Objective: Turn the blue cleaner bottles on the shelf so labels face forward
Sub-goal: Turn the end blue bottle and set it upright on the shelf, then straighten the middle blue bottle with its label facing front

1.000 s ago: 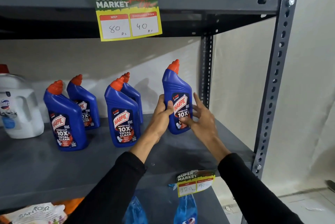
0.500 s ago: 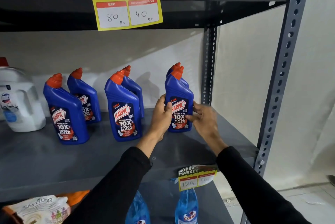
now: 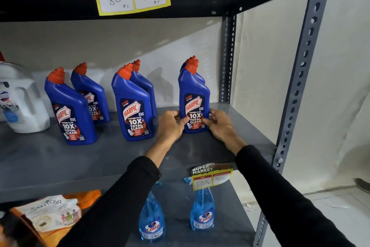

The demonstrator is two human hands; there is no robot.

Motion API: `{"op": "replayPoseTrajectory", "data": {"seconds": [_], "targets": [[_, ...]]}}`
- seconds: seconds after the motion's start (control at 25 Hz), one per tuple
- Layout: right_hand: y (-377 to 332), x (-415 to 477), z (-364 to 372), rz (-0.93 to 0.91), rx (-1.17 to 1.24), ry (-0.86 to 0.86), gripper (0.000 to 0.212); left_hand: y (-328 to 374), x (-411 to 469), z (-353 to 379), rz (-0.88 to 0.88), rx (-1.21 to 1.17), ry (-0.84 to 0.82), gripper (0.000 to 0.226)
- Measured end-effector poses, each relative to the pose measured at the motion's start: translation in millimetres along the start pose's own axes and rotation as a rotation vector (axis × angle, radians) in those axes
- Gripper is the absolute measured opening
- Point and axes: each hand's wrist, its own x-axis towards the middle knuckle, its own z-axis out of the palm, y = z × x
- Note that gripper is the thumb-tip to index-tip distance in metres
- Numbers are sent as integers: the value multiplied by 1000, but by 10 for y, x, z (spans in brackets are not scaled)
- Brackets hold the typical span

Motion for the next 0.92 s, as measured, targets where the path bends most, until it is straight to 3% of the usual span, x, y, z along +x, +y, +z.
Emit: {"op": "replayPoseTrajectory", "data": {"seconds": [0.6,0.68,0.76,0.84,0.92], "targets": [[-11,-646,-220,-27,-27,-50,51,31,-511,-87,65,31,-3,34],[-87,-747,-203,-153,48,151,54,-31,-532,-163,115,46,42,40],[-267,-937,-172,-416,90,433,41,-89,-571,-292,187,3,135,41],[-540,-1114,-24,-636,173,452,27,-139,-616,-521,224,-75,238,28],[-730,-1148,200,-650,213,334,20,-183,-621,-787,247,-142,371,18]]}}
